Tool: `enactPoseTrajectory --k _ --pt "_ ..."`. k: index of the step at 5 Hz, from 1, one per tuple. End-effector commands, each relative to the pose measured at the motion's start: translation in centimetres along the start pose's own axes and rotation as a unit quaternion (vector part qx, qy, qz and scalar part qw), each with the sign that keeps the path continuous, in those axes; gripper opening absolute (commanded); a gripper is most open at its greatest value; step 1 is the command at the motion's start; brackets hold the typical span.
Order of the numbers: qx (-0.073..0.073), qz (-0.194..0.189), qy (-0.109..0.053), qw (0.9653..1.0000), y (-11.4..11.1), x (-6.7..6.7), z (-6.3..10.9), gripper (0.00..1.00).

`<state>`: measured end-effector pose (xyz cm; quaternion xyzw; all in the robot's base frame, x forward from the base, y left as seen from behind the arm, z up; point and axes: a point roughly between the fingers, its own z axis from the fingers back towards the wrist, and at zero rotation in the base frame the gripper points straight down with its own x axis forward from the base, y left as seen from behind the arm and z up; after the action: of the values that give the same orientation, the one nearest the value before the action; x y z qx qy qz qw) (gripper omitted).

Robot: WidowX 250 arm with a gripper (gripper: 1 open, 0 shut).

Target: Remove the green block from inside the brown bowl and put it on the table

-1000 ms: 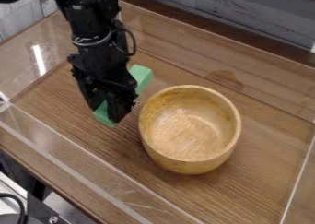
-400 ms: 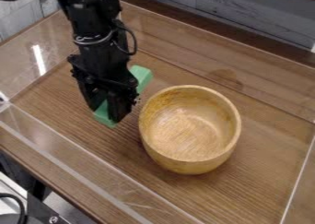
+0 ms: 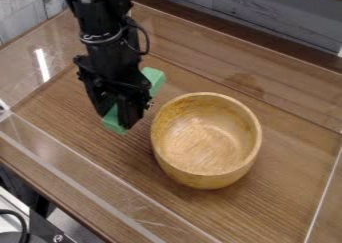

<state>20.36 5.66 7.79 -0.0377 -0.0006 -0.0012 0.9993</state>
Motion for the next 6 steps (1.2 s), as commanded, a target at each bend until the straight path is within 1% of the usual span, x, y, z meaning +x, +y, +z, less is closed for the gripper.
enactPoseTrajectory --k 1,2,3,6 --pt "0.007 0.006 -0.021 0.9997 0.5 0.9 1.2 0.0" --pt "0.006 0.009 -0.019 0.9998 0.5 0.9 1.2 0.0" --pt "0.007 0.012 -0.015 0.9998 0.8 0.8 0.9 1.0" --pt "0.003 0.012 -0.012 0.9999 0.8 1.3 0.0 1.0"
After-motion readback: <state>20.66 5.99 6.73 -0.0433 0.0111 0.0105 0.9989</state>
